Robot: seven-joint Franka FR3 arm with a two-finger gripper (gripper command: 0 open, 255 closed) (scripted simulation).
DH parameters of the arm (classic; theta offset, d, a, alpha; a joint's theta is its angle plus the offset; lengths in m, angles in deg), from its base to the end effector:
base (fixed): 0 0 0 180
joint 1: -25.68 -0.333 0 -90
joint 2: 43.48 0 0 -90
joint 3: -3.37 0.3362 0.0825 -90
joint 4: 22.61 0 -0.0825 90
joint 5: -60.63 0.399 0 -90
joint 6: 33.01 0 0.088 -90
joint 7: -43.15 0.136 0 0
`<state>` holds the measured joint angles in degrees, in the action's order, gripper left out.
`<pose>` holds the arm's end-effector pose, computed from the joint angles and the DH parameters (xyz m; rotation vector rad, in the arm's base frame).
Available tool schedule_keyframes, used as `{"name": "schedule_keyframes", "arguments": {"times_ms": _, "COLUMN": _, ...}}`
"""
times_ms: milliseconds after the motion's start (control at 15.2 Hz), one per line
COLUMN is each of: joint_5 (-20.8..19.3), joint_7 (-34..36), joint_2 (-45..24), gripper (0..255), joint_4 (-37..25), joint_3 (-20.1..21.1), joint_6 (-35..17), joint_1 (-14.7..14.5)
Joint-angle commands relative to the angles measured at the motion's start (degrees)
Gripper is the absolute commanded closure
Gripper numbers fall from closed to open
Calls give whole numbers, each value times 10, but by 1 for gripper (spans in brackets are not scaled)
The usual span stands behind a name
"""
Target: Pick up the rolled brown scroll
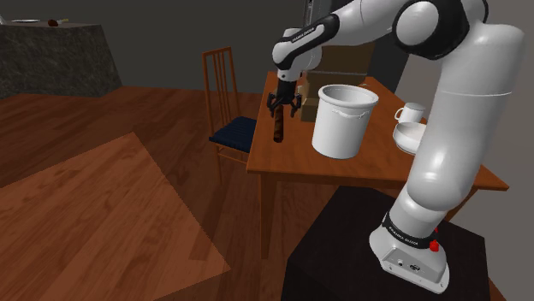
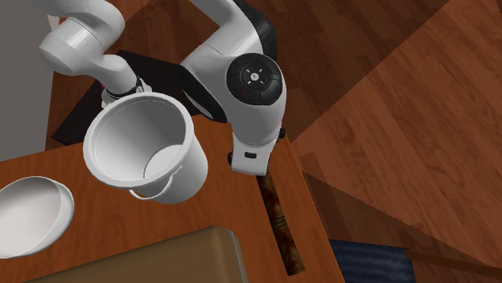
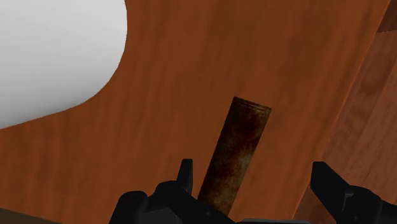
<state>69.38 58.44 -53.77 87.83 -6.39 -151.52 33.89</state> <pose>0.5842 -0.1739 0.3787 -2.8770 0.9754 0.0497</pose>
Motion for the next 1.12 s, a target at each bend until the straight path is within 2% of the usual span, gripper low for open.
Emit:
{"name": "schedule_keyframes", "arguments": {"times_ms": 0, "joint_5": 11, "joint_7": 11, "joint_2": -40, "gripper": 0, "joint_4": -40, "joint_3": -5, "joint_6": -4, "joint_1": 8}}
{"name": "schedule_keyframes", "arguments": {"times_ms": 594, "joint_5": 58, "joint_7": 55, "joint_2": -204, "gripper": 0, "joint_4": -216, "joint_3": -24, "joint_6": -3, "joint_1": 55}}
{"name": "schedule_keyframes", "arguments": {"times_ms": 1056, "joint_5": 67, "joint_7": 46, "joint_2": -228, "gripper": 0, "joint_4": -198, "joint_3": -19, "joint_6": -44, "joint_1": 57}}
